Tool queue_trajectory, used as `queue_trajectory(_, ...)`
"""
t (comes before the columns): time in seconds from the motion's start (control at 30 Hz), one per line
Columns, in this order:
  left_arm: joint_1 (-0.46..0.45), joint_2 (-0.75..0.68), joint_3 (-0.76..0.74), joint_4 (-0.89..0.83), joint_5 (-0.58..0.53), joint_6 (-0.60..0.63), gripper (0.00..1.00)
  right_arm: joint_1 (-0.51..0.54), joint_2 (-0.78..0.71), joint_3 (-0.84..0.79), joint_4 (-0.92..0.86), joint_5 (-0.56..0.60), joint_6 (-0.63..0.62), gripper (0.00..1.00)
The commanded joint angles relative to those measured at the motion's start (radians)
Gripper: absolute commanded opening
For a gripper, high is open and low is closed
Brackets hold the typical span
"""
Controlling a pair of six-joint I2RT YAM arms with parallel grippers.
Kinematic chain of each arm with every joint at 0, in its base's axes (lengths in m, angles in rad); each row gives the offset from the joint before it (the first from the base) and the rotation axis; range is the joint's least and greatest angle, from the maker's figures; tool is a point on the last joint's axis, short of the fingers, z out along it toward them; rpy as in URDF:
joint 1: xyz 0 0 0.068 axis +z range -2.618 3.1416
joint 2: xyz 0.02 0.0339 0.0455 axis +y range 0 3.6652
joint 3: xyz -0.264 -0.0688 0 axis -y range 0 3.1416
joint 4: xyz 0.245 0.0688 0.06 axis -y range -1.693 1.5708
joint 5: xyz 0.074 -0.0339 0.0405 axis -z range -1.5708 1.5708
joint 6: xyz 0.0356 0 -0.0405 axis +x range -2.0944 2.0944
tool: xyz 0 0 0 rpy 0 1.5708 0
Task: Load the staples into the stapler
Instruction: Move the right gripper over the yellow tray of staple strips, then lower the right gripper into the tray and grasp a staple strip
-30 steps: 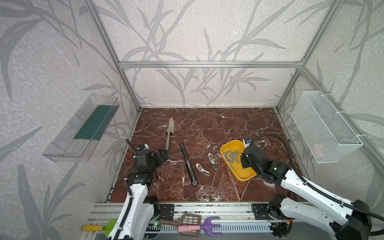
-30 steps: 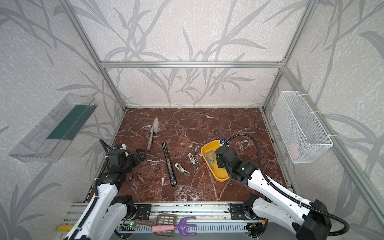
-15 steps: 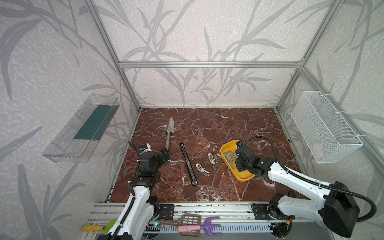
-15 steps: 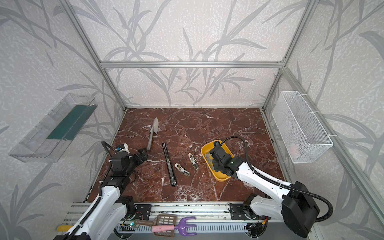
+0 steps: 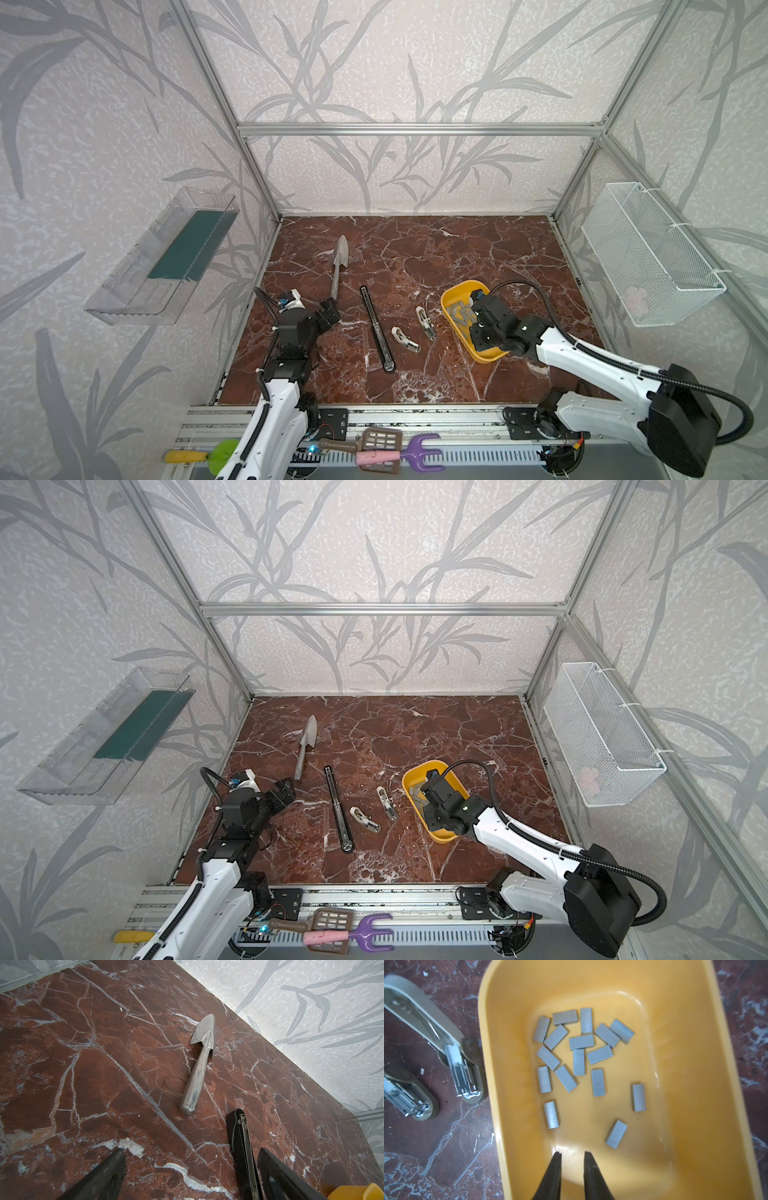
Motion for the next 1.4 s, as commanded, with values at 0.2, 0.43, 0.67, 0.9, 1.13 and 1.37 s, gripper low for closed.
queue_trajectory(0.2,-0.003,-0.007,-0.009,0.028,-0.001,-0.005,0.99,0.083,-0.010,-0.035,0.000,-0.099,0.083,0.20)
queue_trajectory(0.43,-0.003,-0.014,-0.012,0.028,-0.010,-0.007,0.99,0.179,0.051,-0.007,0.045,-0.077,0.142,0.18)
queue_trajectory(0.67,-0.003,-0.012,-0.013,0.031,-0.013,-0.007,0.99,0.185,0.095,0.027,0.083,-0.092,0.139,0.20)
queue_trajectory(0.9,-0.002,0.009,-0.007,0.040,-0.013,-0.006,0.99,0.180,0.154,0.140,-0.031,0.080,0.107,0.25)
queue_trajectory(1.13,-0.003,0.048,0.006,0.041,-0.038,-0.005,0.99,0.009,0.159,0.193,0.003,0.056,-0.030,0.33)
queue_trajectory(1.37,-0.002,0.103,0.022,0.041,-0.030,-0.005,0.99,-0.047,0.205,0.170,0.052,0.061,-0.002,0.34)
